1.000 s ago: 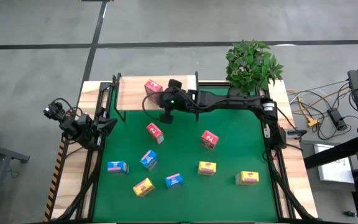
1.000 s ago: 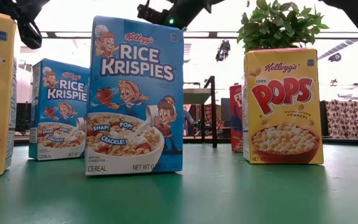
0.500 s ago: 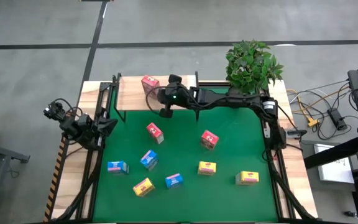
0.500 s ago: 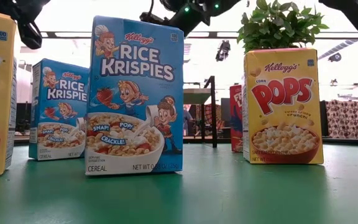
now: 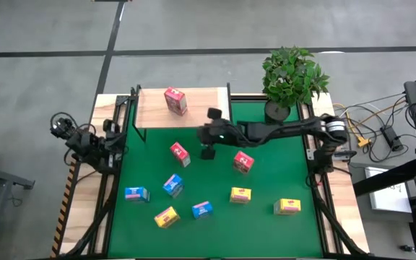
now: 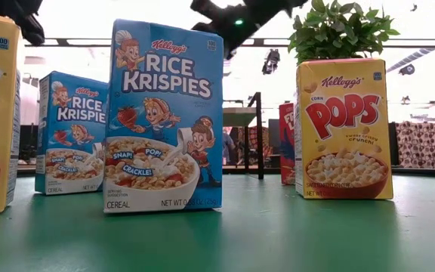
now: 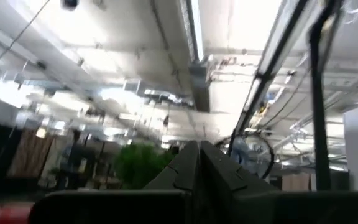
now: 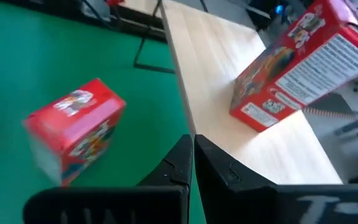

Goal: Stack cereal on shelf
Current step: Adjust the red cereal on the shelf

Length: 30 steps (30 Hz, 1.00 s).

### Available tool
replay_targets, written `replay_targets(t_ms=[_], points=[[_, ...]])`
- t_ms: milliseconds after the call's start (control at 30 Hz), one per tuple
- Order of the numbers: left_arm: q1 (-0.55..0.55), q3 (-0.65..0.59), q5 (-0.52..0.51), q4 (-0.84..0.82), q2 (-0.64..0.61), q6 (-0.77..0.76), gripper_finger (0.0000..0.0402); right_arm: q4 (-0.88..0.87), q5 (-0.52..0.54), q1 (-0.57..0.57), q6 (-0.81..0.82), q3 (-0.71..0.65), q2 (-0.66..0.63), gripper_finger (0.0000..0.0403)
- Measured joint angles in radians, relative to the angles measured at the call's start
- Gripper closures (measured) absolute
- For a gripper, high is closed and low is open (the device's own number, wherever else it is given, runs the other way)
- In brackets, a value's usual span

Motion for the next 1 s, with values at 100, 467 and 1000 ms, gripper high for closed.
replay_targets(t_ms=[100, 467, 1000], points=[[0.0, 0.0, 0.033, 0.078, 0.0, 0.073, 0.0401, 0.127, -0.022, 0.024, -0.004, -0.14, -0.09, 0.0394], [0.0, 0.038, 0.105, 0.124, 0.011, 0.224, 0.0401, 0.541, -0.128, 0.09, -0.058, -0.517, -0.436, 0.0394], [0.001, 0.224, 0.034, 0.108, 0.326, 0.278, 0.0401, 0.669, -0.259, 0.089, -0.156, -0.76, -0.759, 0.0394]])
